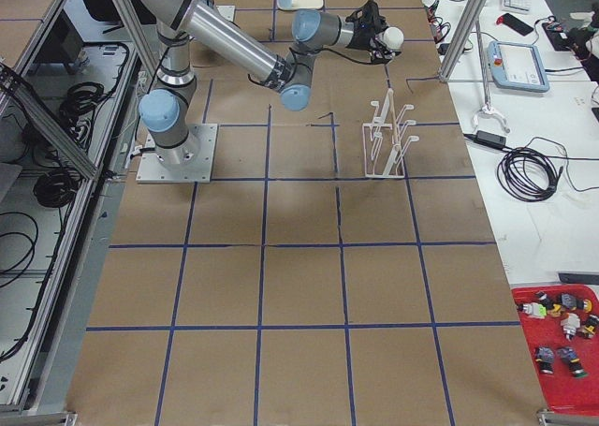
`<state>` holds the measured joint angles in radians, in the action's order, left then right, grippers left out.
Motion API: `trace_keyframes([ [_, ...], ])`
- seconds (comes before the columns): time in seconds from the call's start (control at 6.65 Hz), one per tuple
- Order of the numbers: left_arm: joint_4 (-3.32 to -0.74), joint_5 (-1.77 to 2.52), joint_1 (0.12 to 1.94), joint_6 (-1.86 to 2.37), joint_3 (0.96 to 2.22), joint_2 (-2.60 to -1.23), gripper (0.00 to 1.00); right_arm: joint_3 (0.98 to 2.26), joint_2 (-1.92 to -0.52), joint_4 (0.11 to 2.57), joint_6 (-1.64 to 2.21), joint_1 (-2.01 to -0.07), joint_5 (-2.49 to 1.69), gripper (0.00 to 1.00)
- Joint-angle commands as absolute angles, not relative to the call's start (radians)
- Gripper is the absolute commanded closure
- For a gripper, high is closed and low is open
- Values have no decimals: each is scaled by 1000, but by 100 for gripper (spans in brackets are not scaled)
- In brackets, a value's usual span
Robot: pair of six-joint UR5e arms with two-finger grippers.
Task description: Transfer IKEA cup to right arm and place on rack
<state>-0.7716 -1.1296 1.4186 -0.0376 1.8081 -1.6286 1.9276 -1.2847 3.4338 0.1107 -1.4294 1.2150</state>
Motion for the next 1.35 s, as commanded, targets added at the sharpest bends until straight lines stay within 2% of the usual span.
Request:
trace_keyframes([
  [0.0,-1353,-1423,1506,-37,1641,-1578,1,1837,-1145,3517,-51,-1395,1235,88],
  [0.15,-1553,-1502,1534,-43,1518,-1591,1,1774,-1049,3581,-51,-1394,1236,88],
  [0.3,-1666,-1540,1537,-51,1469,-1601,1,1706,-981,3588,-48,-1394,1235,88],
  [0.6,-1658,-1578,1539,-52,1492,-1603,1,1661,-919,3588,-38,-1394,1226,88],
  [1.2,-1462,-1582,1540,-41,1565,-1598,0,1759,-928,3589,-37,-1393,1223,88],
])
